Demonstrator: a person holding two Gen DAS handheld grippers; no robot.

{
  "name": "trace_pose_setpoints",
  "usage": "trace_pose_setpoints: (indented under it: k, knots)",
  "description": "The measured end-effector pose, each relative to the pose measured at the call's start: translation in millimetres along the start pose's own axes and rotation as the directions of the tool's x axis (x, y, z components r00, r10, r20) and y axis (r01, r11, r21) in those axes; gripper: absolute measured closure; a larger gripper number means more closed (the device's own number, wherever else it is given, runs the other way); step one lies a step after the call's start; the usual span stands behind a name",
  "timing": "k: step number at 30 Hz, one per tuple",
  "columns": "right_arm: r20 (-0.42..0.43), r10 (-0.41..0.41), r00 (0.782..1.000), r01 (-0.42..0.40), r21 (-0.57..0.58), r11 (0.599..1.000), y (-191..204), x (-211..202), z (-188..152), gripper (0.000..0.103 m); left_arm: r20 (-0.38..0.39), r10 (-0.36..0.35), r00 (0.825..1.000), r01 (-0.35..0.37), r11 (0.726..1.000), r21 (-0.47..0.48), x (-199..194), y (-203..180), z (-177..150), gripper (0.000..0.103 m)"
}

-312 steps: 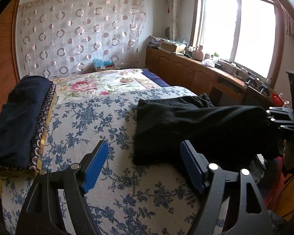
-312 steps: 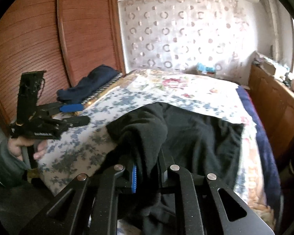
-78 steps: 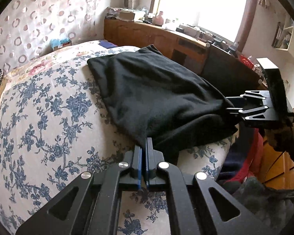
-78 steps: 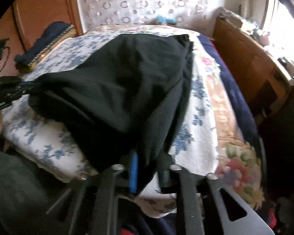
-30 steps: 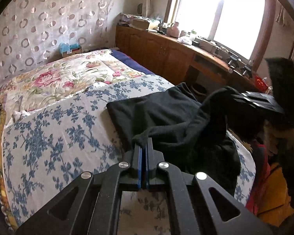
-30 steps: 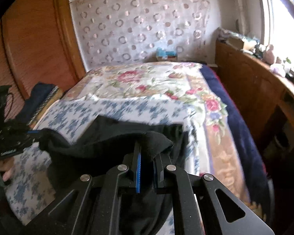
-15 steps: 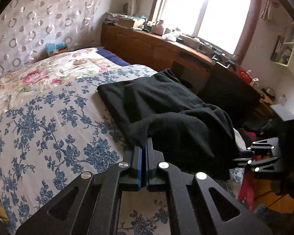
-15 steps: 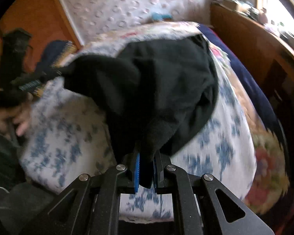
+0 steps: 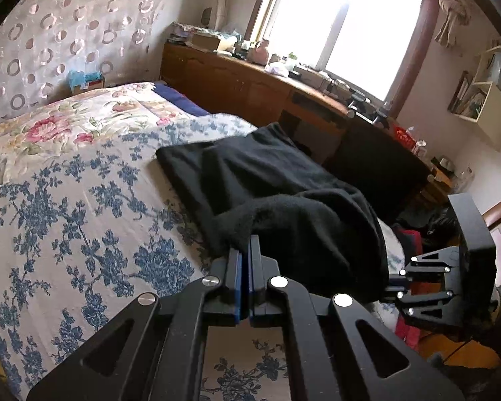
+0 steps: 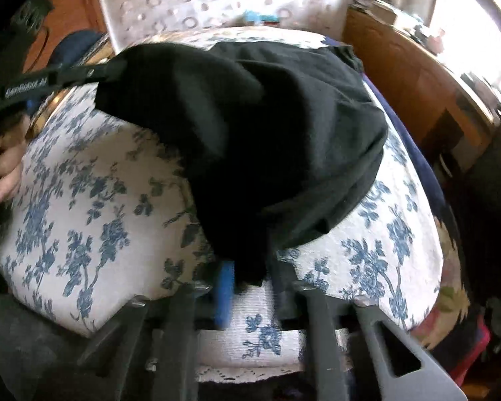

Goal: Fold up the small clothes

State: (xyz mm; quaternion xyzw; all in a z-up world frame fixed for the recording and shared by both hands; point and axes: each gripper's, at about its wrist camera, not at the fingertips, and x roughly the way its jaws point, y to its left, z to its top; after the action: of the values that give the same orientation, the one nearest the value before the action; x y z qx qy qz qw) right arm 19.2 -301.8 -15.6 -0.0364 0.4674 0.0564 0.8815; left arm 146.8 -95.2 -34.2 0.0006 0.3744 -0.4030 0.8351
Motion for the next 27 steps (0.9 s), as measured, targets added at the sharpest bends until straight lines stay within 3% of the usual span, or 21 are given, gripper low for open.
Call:
trace_pose_setpoints:
  k: [4,11,16,20,22,24,26,27]
  knots:
    - [0.084,0.007,0.996,-0.008,0.011,1.000,-16.5,-17.0,16.5,0.093,0.026,-0.003,1.000,0.004,1.000,-0.003,-8.6,-3.6,18.6,0.100]
    - [0.294,-0.007,0.956,0.010,-0.007,1.000,-76.9,-66.3,90.5,0.093,0.045,0.054,0.998,-0.052,0.998,-0.030,7.3,3.7,71.8,0.100]
    - [0.316,0.013,0.949,0.005,-0.058,0.998,-104.5,-46.7,147.5,0.093,0.028,0.124,0.992,-0.122,0.990,-0.066,33.8,23.3,104.1,0.100]
    - [0.280,0.045,0.959,-0.027,-0.069,0.997,-123.7,-6.8,184.9,0.093,-0.008,0.170,0.985,-0.170,0.982,-0.084,58.7,38.9,115.2,0.100]
    - [0.246,0.058,0.967,-0.046,-0.055,0.997,-136.0,17.2,195.5,0.092,-0.022,0.159,0.987,-0.160,0.982,-0.096,65.8,45.5,113.9,0.099]
    - [0.229,0.065,0.971,-0.061,-0.023,0.998,-142.1,37.6,202.3,0.087,-0.026,0.174,0.984,-0.176,0.980,-0.095,67.5,49.1,111.1,0.093]
    - [0.237,0.049,0.970,-0.049,-0.004,0.999,-149.0,39.1,202.4,0.072,-0.004,0.189,0.982,-0.188,0.978,-0.090,62.8,51.4,107.8,0.065]
    - [0.249,0.044,0.968,-0.046,0.003,0.999,-152.5,36.7,204.7,0.063,0.007,0.185,0.983,-0.184,0.979,-0.089,60.5,51.9,108.2,0.062]
